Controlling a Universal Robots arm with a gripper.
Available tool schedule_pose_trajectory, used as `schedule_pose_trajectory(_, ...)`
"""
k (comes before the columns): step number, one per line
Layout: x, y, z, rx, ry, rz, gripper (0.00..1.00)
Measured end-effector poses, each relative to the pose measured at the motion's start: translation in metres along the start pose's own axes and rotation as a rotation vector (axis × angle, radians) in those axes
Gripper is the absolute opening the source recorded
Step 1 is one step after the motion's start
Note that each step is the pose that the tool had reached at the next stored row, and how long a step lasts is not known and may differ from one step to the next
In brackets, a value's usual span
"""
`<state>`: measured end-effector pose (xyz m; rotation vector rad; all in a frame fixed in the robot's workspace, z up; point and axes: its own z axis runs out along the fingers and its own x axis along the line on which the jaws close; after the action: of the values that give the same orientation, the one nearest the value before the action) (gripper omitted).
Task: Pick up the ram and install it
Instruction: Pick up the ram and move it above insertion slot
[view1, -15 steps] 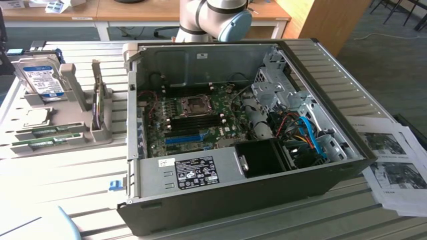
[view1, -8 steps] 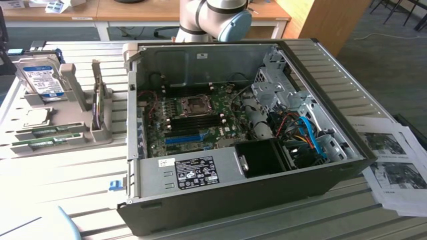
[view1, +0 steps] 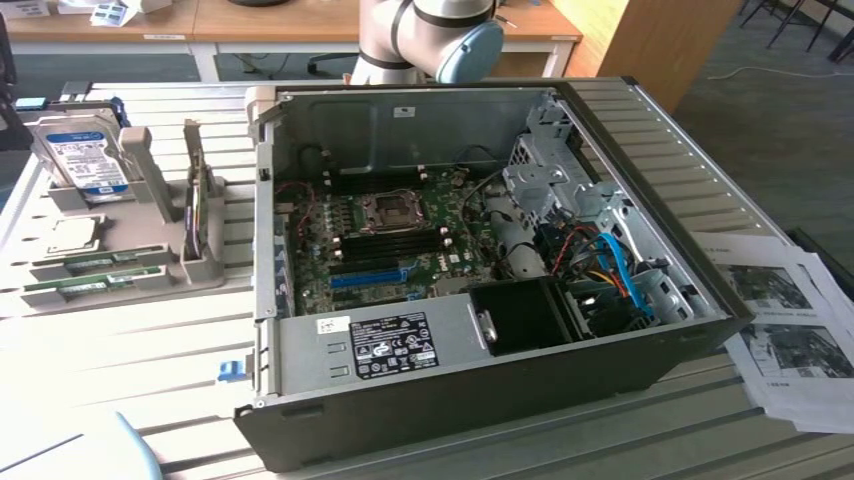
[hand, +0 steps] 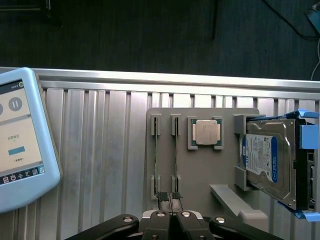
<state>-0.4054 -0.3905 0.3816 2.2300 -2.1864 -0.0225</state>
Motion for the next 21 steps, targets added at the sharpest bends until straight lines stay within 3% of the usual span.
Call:
schedule_pose_trajectory(14,0.0000,-0.0001,0.0016,0.0002,-0.0042,0.000,0.09)
schedule_pose_trajectory(15,0.0000,-0.0001,0.0016,0.0003,-0.0056,0.000,0.09)
schedule_pose_trajectory(18,0.0000,-0.0001,0.0015,0.0018,-0.0192,0.000,0.09)
schedule_pose_trajectory(21,-0.0001,-0.0001,0.0016,0.0021,-0.0212,0.000,0.09)
